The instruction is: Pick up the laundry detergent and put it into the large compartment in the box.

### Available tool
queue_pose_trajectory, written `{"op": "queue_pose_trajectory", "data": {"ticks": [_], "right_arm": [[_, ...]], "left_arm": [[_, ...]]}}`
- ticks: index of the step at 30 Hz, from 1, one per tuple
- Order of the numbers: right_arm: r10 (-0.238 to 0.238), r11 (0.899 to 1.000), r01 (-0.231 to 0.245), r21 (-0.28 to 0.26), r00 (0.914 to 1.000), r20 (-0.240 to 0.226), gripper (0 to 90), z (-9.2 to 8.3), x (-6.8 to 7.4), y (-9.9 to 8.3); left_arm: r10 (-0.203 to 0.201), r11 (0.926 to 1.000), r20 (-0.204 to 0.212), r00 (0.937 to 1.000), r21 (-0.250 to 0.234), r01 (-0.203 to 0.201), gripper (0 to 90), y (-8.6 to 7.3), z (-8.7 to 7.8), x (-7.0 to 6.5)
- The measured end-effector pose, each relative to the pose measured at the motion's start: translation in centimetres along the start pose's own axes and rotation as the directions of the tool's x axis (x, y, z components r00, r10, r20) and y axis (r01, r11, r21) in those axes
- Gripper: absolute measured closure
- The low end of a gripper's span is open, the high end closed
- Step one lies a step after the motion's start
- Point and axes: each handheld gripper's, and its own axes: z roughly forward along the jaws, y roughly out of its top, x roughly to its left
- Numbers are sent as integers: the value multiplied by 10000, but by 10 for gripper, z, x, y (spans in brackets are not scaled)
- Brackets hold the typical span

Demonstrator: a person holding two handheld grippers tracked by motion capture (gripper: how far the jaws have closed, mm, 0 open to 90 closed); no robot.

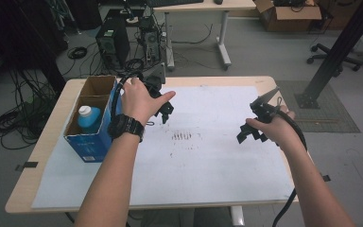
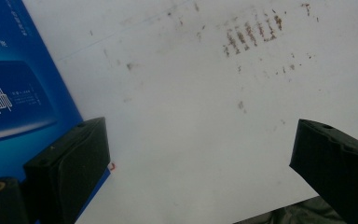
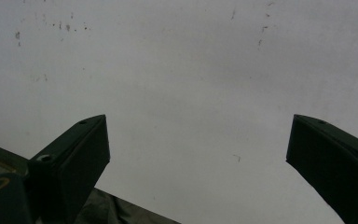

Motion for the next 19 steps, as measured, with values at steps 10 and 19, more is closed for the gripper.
{"op": "queue_pose_trajectory", "data": {"ticks": [10,19], "right_arm": [[52,10000,-52,-5,10000,24,63,0,-2,-2],[42,10000,-42,-1,10000,16,63,0,-1,-2]], "left_arm": [[49,10000,83,10000,-60,-48,49,0,1,-2],[11,10000,74,10000,-55,-11,47,-2,0,0]]}}
